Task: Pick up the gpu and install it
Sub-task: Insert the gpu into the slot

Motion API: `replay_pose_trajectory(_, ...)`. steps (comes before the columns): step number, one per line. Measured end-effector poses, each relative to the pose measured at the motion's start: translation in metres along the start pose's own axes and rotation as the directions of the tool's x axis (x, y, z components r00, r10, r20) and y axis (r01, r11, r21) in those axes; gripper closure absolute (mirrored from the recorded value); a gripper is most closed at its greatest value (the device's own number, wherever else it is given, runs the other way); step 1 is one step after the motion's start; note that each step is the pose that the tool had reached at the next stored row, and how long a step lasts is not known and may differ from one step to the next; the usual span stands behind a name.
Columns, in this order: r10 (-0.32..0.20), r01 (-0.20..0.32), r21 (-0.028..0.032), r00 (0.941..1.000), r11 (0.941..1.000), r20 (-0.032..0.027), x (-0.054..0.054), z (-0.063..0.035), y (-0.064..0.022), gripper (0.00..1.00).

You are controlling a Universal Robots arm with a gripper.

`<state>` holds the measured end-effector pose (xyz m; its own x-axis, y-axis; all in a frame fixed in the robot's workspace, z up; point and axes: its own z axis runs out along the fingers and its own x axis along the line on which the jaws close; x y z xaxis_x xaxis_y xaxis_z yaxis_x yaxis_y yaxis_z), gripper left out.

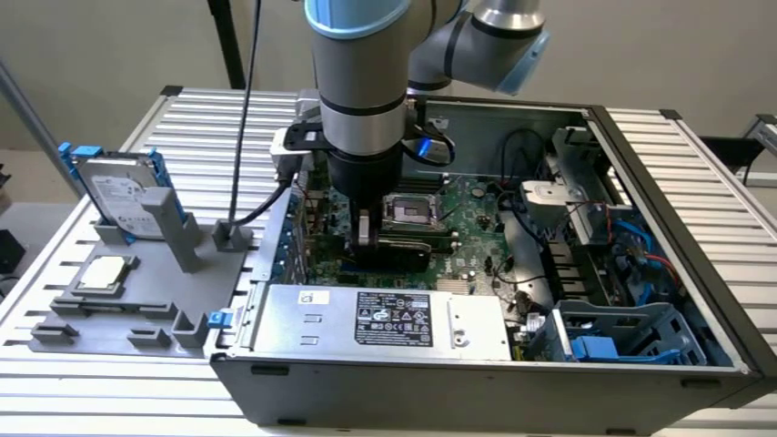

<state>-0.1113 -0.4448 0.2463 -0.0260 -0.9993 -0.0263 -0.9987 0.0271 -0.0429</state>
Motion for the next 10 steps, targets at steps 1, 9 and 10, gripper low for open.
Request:
replay_pose_trajectory(1, 0.0, 0.0, 0.0, 1.0, 1.0, -0.0001, 0.0, 0.0003, 0.0001, 0.74)
replay_pose_trajectory(9, 0.001, -0.001, 0.0, 1.0, 1.0, 0.0, 0.0001, 0.0023, 0.0004, 0.74)
replay_pose_trajectory(10, 0.001, -0.001, 0.0, 1.0, 1.0, 0.0, 0.0001, 0.0023, 0.0004, 0.74)
